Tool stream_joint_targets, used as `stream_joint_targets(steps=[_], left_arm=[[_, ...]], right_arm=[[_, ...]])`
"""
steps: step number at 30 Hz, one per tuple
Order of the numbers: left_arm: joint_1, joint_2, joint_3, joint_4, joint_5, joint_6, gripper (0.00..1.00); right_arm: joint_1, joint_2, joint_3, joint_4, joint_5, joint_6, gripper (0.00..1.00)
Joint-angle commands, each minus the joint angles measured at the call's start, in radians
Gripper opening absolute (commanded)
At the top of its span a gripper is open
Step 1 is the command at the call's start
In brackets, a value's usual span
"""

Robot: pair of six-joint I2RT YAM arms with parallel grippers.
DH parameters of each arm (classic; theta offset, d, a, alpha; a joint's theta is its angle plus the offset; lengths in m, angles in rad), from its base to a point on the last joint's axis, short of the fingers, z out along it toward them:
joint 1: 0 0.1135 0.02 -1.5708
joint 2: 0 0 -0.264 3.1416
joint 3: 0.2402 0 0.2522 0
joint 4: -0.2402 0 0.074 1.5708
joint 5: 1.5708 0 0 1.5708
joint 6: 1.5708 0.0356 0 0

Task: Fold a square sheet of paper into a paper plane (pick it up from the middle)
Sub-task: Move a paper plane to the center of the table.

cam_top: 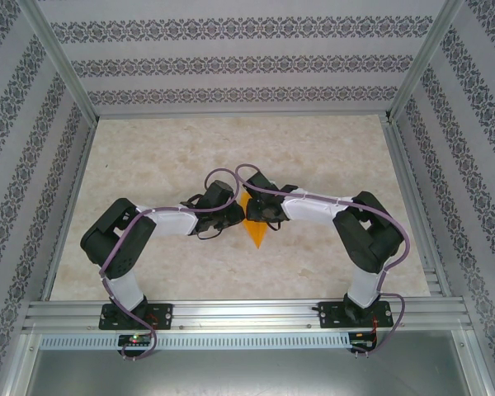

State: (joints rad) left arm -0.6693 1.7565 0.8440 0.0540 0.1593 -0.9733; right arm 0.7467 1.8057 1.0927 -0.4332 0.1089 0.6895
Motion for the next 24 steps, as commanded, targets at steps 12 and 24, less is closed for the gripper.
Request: stream_joint_targets(steps=[12, 24], left_arm=[[0.07, -0.19, -0.044, -0.213, -0.143, -0.01, 0.35], [0.113, -0.247, -0.041, -0.374, -0.237, 0.002, 0.73]], right_arm=[[0.037, 0.05, 0.082, -0.055, 0.061, -0.01, 0.27], [0.041, 0.104, 0.133, -0.095, 0.119, -0.002, 0.17]])
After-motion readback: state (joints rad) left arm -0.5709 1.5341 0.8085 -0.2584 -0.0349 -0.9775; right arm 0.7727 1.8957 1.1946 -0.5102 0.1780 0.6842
